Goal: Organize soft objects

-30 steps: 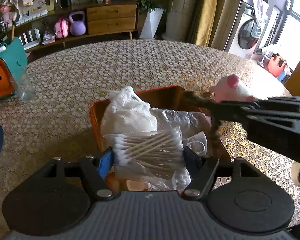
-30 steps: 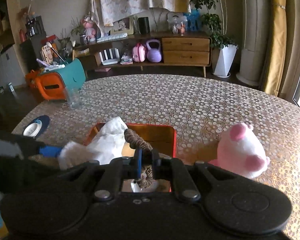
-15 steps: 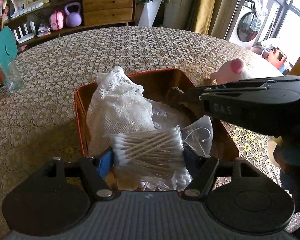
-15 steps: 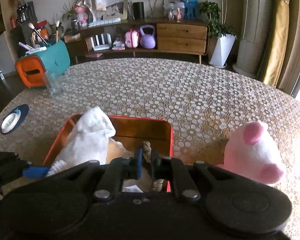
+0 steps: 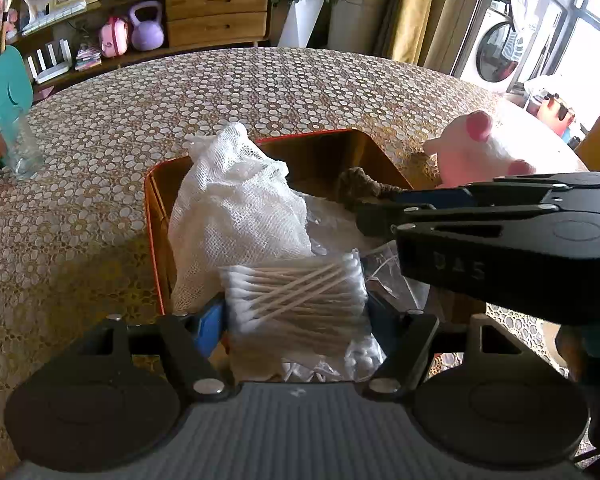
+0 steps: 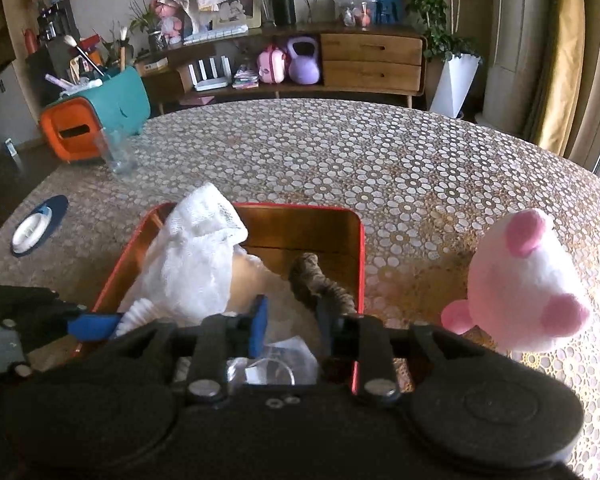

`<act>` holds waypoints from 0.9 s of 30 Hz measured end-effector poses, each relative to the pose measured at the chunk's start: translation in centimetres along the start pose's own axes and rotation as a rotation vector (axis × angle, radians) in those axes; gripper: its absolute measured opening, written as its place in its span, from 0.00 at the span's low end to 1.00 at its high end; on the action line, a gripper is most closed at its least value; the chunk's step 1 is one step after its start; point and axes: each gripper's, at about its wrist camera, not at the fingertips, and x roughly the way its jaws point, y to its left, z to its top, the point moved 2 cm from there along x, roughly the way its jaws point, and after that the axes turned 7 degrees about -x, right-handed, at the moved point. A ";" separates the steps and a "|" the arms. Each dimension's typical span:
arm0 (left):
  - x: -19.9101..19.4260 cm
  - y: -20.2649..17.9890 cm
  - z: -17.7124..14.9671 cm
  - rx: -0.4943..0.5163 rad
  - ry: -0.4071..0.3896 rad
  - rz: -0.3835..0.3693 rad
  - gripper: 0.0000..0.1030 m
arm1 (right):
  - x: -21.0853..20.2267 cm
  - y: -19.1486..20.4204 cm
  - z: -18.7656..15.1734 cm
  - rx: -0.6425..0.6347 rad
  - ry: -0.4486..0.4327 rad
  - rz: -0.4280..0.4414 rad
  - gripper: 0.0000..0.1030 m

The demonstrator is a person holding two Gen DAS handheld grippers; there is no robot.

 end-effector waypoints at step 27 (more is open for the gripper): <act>-6.6 -2.4 -1.7 0.018 -0.082 0.009 0.80 | -13.8 -1.2 -3.0 0.055 -0.147 0.064 0.57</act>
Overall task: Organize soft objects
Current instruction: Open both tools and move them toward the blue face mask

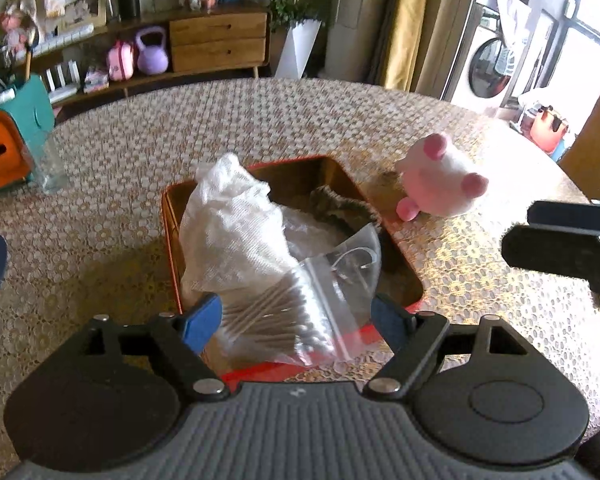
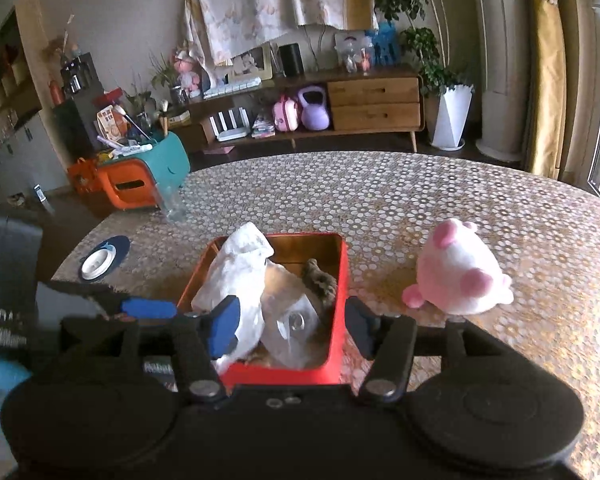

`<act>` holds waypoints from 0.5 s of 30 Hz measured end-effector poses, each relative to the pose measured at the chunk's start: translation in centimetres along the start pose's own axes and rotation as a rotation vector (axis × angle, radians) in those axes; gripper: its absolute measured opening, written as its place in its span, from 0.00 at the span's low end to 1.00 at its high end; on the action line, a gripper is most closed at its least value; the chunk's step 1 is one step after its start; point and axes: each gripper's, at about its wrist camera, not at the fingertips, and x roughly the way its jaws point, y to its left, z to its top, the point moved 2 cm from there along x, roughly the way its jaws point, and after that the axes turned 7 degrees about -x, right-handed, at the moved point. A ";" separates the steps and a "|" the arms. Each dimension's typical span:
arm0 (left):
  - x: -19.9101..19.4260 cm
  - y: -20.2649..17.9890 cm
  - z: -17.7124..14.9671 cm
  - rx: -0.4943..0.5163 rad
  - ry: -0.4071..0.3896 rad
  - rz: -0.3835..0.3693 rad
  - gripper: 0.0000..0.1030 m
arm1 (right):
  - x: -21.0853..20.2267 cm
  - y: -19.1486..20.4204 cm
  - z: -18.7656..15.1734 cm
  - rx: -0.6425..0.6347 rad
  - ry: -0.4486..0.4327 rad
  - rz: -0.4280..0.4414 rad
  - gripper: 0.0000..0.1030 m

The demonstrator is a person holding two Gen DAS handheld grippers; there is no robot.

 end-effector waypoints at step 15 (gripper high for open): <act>-4.7 -8.2 -1.0 0.067 -0.050 -0.127 0.80 | -9.8 -4.2 -3.7 0.049 -0.078 -0.068 0.70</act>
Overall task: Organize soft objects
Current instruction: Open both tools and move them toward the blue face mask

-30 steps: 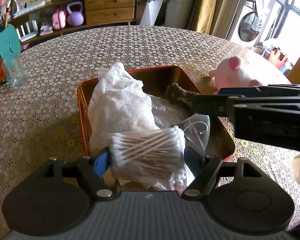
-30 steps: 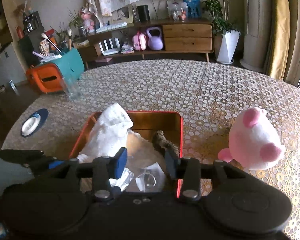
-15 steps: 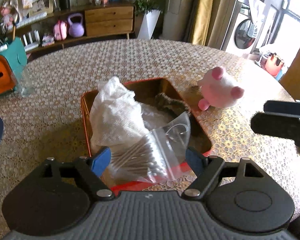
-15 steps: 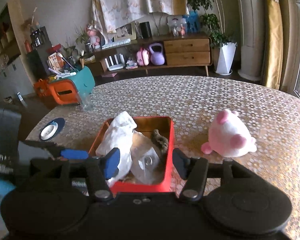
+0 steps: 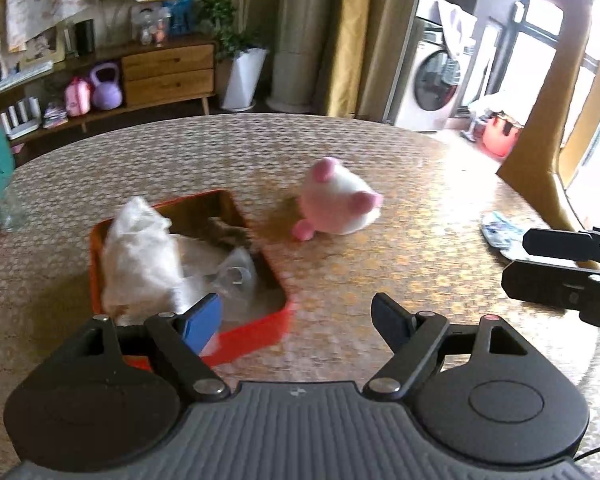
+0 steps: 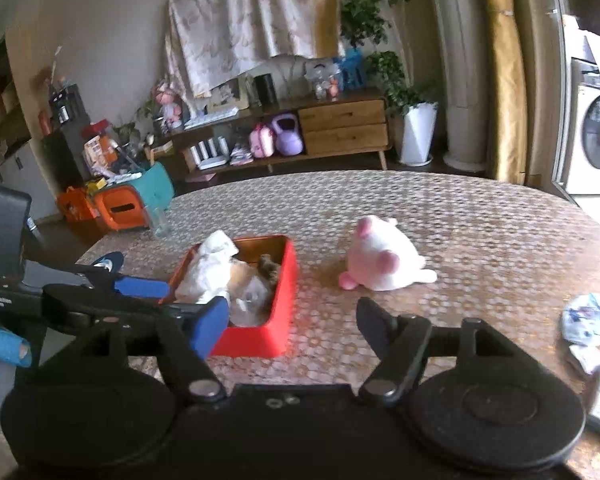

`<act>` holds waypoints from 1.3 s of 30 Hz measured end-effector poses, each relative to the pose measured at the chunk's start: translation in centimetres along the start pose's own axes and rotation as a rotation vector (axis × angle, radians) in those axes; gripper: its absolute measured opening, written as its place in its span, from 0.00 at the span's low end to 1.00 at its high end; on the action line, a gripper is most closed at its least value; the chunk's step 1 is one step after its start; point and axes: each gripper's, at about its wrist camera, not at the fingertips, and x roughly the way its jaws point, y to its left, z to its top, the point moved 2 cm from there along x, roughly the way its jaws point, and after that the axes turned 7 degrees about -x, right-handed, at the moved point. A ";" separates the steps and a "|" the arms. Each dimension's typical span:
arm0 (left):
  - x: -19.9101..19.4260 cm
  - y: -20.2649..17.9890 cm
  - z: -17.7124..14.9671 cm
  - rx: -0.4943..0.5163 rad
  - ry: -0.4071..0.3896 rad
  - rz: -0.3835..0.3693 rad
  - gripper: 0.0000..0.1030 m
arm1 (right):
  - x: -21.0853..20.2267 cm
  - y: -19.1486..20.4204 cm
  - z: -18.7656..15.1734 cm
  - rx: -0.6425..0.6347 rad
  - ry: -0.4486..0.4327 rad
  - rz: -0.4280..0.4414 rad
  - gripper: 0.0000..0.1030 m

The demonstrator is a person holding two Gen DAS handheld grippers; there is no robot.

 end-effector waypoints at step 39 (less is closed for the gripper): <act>13.4 -26.8 -1.4 0.227 0.072 -0.238 0.98 | -6.2 -27.5 -6.1 0.250 0.050 -0.357 0.93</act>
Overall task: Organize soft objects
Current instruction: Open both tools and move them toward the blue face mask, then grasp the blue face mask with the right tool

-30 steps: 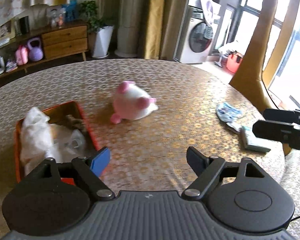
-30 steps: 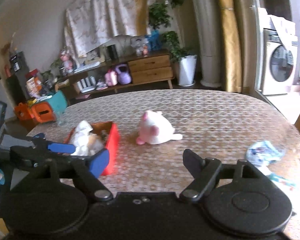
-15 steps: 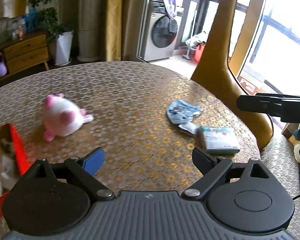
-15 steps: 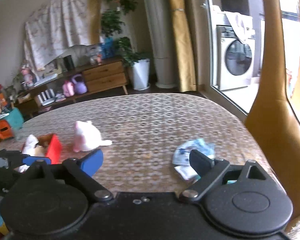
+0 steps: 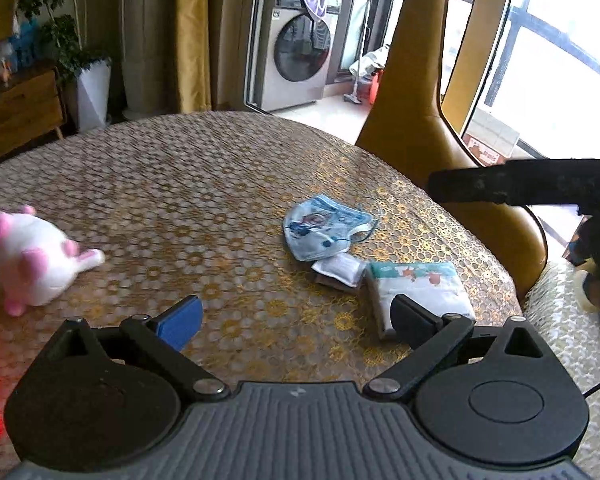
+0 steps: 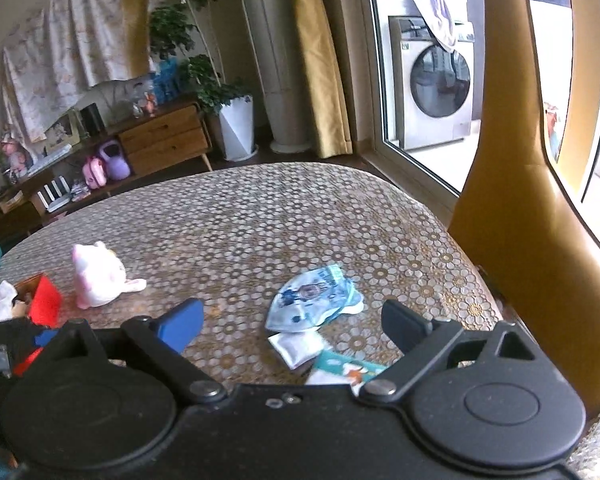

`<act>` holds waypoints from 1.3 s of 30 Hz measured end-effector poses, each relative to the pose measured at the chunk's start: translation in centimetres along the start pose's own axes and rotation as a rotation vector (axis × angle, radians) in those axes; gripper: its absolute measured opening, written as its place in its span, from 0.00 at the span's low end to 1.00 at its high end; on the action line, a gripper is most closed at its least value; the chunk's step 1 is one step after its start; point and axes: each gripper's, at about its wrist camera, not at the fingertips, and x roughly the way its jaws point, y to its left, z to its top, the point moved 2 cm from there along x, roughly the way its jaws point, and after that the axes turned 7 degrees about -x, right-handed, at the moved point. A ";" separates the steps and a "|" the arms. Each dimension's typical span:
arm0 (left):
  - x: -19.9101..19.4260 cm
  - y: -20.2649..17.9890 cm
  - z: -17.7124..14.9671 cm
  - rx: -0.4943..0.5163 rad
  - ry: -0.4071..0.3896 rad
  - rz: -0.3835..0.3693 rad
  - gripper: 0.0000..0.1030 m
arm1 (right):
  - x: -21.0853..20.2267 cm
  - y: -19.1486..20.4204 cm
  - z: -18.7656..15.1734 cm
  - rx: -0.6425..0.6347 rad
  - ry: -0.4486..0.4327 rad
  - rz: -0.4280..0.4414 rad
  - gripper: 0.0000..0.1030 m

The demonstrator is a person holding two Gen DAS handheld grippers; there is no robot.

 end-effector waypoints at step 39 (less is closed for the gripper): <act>15.2 -3.5 -0.9 0.216 0.037 0.003 0.98 | 18.1 -3.5 -0.9 -0.068 0.299 0.046 0.93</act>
